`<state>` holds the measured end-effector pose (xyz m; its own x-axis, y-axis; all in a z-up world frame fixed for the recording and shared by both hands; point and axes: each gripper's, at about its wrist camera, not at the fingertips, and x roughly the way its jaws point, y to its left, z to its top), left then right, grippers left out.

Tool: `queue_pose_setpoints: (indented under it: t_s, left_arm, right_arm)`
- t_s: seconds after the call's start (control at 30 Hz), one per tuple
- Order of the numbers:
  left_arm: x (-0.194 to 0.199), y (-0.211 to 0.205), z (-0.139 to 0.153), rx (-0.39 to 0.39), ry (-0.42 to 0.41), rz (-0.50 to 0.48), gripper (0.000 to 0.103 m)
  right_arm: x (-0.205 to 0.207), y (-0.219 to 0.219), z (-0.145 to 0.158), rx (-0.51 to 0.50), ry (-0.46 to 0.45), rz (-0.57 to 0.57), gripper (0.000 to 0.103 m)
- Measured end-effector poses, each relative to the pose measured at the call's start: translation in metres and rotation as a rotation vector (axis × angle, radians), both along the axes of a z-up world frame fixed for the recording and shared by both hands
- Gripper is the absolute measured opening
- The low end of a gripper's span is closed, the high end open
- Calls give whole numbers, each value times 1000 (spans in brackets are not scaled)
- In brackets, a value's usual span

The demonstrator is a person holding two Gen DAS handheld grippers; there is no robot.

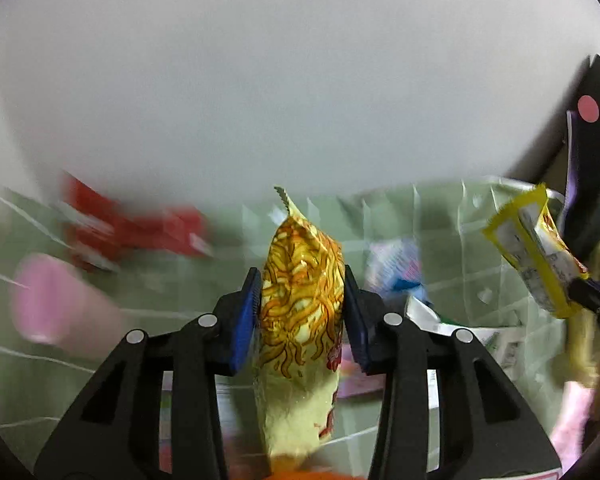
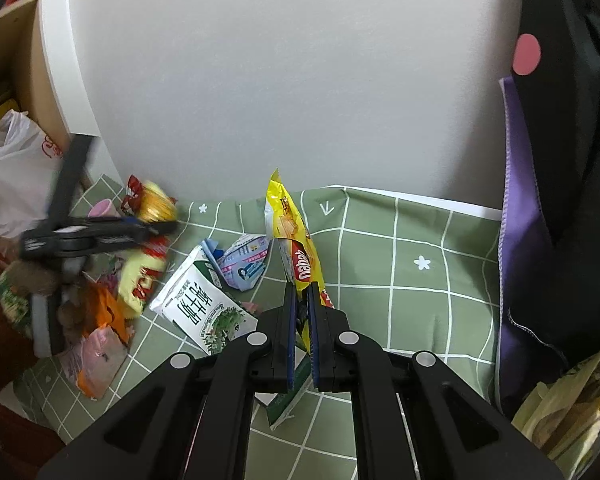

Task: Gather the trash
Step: 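Grasp the yellow snack stick with the right tool while the left tool grasps the gold snack bag, then carry the yellow stick and gold bag over the yellow-lined bin with both tools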

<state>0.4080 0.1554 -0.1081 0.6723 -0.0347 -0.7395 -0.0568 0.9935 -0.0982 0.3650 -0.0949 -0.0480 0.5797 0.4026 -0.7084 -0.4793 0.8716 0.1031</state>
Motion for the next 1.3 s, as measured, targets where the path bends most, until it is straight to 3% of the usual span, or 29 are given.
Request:
queue_pose_setpoints:
  t_s: [0.1,0.17,0.23,0.33,0.37,0.4,0.43,0.57,0.6,0.67,0.7,0.73,0.83,1.1,1.2,1.3]
  left_arm:
    - [-9,16,20,153,-70,63,39]
    - [-1,36,22,182,-29,71,41]
    - [9,53,19,142,17,71,41]
    - [16,72,17,22,24,82,40]
    - [16,77,16,-11,27,78,37]
    - [18,78,15,-41,30,70,24]
    - [20,81,14,-43,33,60,13]
    - [9,49,13,-18,29,8,12]
    - [6,43,16,11,23,-5,12]
    - [4,35,14,66,21,-33,21]
    - [1,28,12,96,28,-56,35]
    - [9,16,4,110,33,-65,41]
    - [-1,8,-8,128,62,-81,41]
    - [-18,-17,-41,12,149,-120,41]
    - [-29,-12,-25,30,85,-122,41]
    - [-21,-5,-16,80,77,-108,41]
  right_arm:
    - [-3,-1,-7,11,-4,3,7]
    - [-4,-1,-10,21,0,6,7]
    - [-5,1,-14,34,5,9,7]
    - [-9,4,-19,46,8,12,7]
    - [-11,4,-20,43,7,12,7]
    - [-12,3,-21,41,6,12,7]
    - [-14,2,-21,40,5,10,7]
    - [-15,-8,-23,43,14,-22,7]
    - [-15,-8,-24,44,16,-28,7]
    - [-15,-12,-24,48,18,-40,7]
    - [-16,-13,-24,49,17,-42,7]
    - [-16,-13,-23,49,16,-42,7]
    - [-18,-12,-22,49,17,-37,7]
    - [-23,-3,-20,43,23,6,7]
    - [-24,-2,-19,39,21,16,7]
    - [-25,-3,-20,41,30,16,7]
